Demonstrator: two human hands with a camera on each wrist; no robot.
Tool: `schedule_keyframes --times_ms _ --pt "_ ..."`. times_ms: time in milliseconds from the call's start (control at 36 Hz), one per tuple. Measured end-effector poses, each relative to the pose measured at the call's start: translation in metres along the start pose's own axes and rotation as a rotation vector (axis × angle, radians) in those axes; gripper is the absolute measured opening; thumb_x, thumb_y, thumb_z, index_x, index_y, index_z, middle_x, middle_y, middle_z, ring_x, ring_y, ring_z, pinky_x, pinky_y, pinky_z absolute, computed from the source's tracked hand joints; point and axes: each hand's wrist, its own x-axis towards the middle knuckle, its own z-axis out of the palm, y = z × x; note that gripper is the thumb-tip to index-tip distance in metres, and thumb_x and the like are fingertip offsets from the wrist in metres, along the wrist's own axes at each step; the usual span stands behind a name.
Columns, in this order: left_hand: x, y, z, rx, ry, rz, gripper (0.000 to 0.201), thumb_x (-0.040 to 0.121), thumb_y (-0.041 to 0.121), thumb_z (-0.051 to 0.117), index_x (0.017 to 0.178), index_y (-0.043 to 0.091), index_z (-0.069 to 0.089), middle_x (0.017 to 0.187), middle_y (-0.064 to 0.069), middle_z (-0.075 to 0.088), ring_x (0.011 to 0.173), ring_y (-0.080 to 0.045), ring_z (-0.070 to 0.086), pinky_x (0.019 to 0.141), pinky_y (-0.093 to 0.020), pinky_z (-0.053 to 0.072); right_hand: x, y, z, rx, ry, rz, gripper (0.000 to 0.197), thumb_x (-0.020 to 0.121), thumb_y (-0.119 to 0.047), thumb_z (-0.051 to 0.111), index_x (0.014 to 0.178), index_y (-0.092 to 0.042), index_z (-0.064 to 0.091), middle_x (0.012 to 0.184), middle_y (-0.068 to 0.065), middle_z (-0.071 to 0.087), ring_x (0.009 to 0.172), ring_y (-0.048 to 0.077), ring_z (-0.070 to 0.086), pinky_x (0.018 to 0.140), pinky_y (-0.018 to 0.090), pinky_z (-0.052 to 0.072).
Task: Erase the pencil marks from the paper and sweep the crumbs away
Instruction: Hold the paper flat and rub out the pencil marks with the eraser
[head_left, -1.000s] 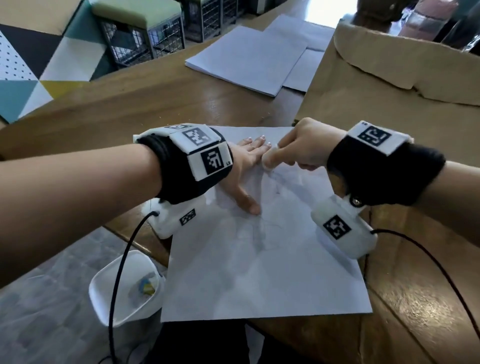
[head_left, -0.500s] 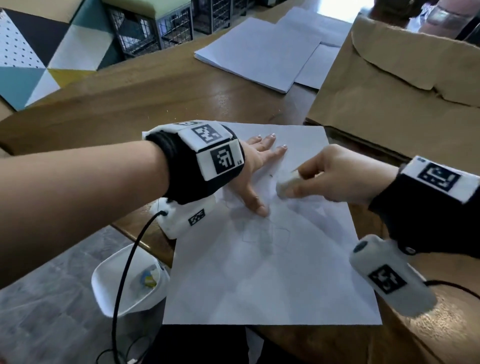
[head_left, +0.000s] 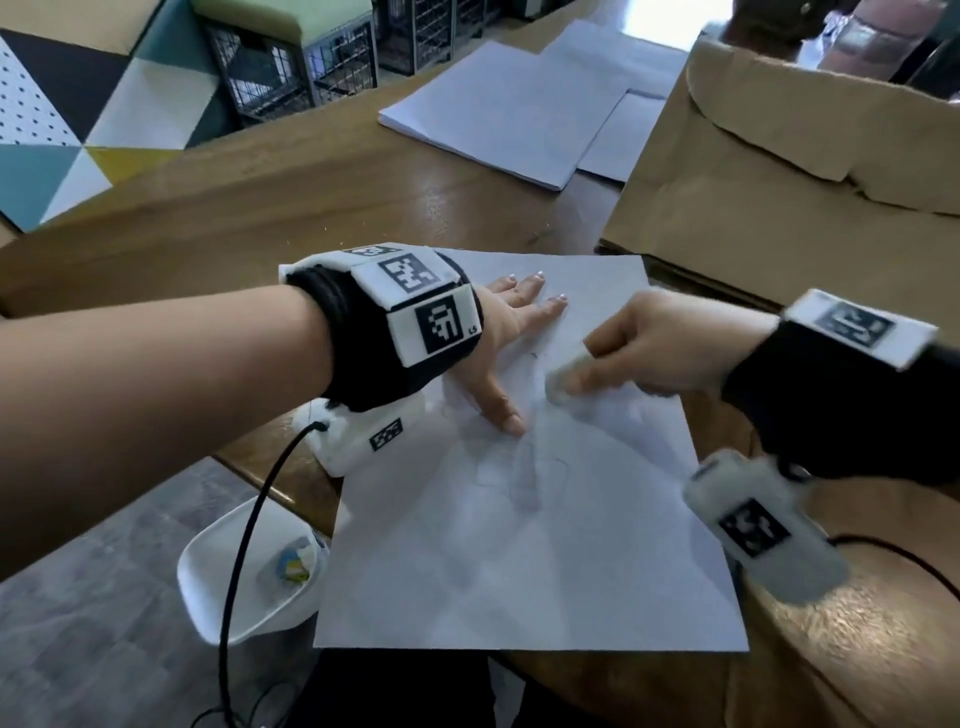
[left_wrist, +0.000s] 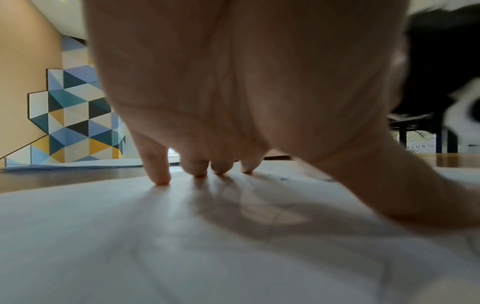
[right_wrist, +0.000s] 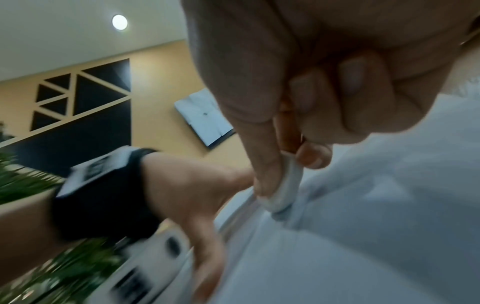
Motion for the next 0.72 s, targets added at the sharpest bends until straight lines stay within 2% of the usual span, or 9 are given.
schedule_keyframes --times_ms 83,167,250,333,417,528,611,667,722 --pt "-0.001 0.001 -0.001 0.000 0.003 -0.002 0.126 0.067 0.056 0.072 0.147 0.025 -0.021 0.156 -0.002 -0.026 0.146 -0.019 -0.015 0.118 -0.037 0.000 0.013 -0.001 -0.009 0.094 0.162 0.025 0.037 0.070 -0.045 0.075 0.047 -0.019 0.061 0.046 -0.009 0.043 0.042 0.012 0.031 0.044 0.020 0.030" --pt "-0.002 0.001 -0.001 -0.013 0.004 -0.003 0.125 0.068 0.055 0.072 0.148 0.024 -0.020 0.156 -0.001 -0.026 0.146 -0.019 -0.016 0.118 -0.036 -0.001 0.006 0.002 0.000 0.064 0.190 -0.016 0.045 0.072 -0.043 0.074 0.049 -0.011 0.053 0.044 -0.007 0.033 0.042 0.010 0.026 0.046 0.023 0.026" --pt "-0.002 0.001 -0.001 -0.018 0.009 -0.007 0.125 0.068 0.056 0.071 0.148 0.025 -0.019 0.156 0.000 -0.025 0.146 -0.017 -0.015 0.118 -0.036 -0.001 -0.010 0.009 0.010 -0.031 0.090 -0.044 0.050 0.072 -0.044 0.072 0.069 0.004 0.059 0.056 0.002 0.038 0.051 0.011 0.030 0.054 0.025 0.028" --pt "-0.003 0.006 0.000 -0.018 0.021 -0.027 0.123 0.069 0.060 0.068 0.149 0.023 -0.017 0.156 0.000 -0.024 0.147 -0.019 -0.014 0.118 -0.040 0.002 -0.015 0.007 0.007 -0.087 -0.064 -0.008 0.050 0.069 -0.048 0.071 0.091 -0.004 0.069 0.069 0.007 0.051 0.059 0.015 0.038 0.060 0.027 0.034" --pt "-0.003 0.014 0.003 0.009 0.057 -0.051 0.123 0.067 0.066 0.065 0.150 0.021 -0.014 0.157 -0.003 -0.020 0.147 -0.023 -0.009 0.118 -0.044 0.006 -0.003 -0.003 -0.002 -0.067 0.042 -0.002 0.044 0.069 -0.044 0.075 0.088 -0.005 0.071 0.084 0.012 0.068 0.063 0.014 0.049 0.065 0.027 0.039" --pt "-0.002 0.013 0.005 -0.013 0.073 -0.039 0.129 0.062 0.068 0.068 0.150 0.021 -0.014 0.158 -0.005 -0.018 0.147 -0.026 -0.008 0.117 -0.047 0.004 0.014 -0.007 -0.010 0.072 0.143 -0.002 0.022 0.073 -0.035 0.075 0.081 -0.015 0.074 0.066 0.004 0.061 0.058 0.015 0.043 0.057 0.025 0.037" --pt "-0.001 0.011 0.006 -0.023 0.077 -0.037 0.130 0.062 0.068 0.068 0.149 0.020 -0.015 0.158 -0.005 -0.019 0.147 -0.025 -0.010 0.118 -0.047 0.002 0.014 -0.002 -0.003 0.086 0.195 -0.026 0.026 0.070 -0.037 0.077 0.082 -0.014 0.074 0.059 0.003 0.054 0.060 0.016 0.045 0.061 0.027 0.038" --pt "0.000 0.011 0.007 -0.028 0.068 -0.040 0.130 0.062 0.068 0.068 0.149 0.019 -0.016 0.157 -0.004 -0.021 0.147 -0.024 -0.012 0.120 -0.046 0.001 0.004 0.003 0.004 0.025 0.176 -0.054 0.037 0.066 -0.040 0.077 0.085 -0.008 0.074 0.063 0.006 0.054 0.061 0.015 0.045 0.063 0.026 0.038" --pt "0.000 0.012 0.007 -0.023 0.059 -0.046 0.131 0.062 0.069 0.067 0.149 0.019 -0.018 0.157 -0.004 -0.023 0.147 -0.023 -0.013 0.120 -0.046 0.000 -0.007 0.004 0.008 -0.032 0.061 -0.085 0.029 0.065 -0.040 0.077 0.082 -0.017 0.075 0.077 0.009 0.066 0.062 0.010 0.048 0.066 0.026 0.042"
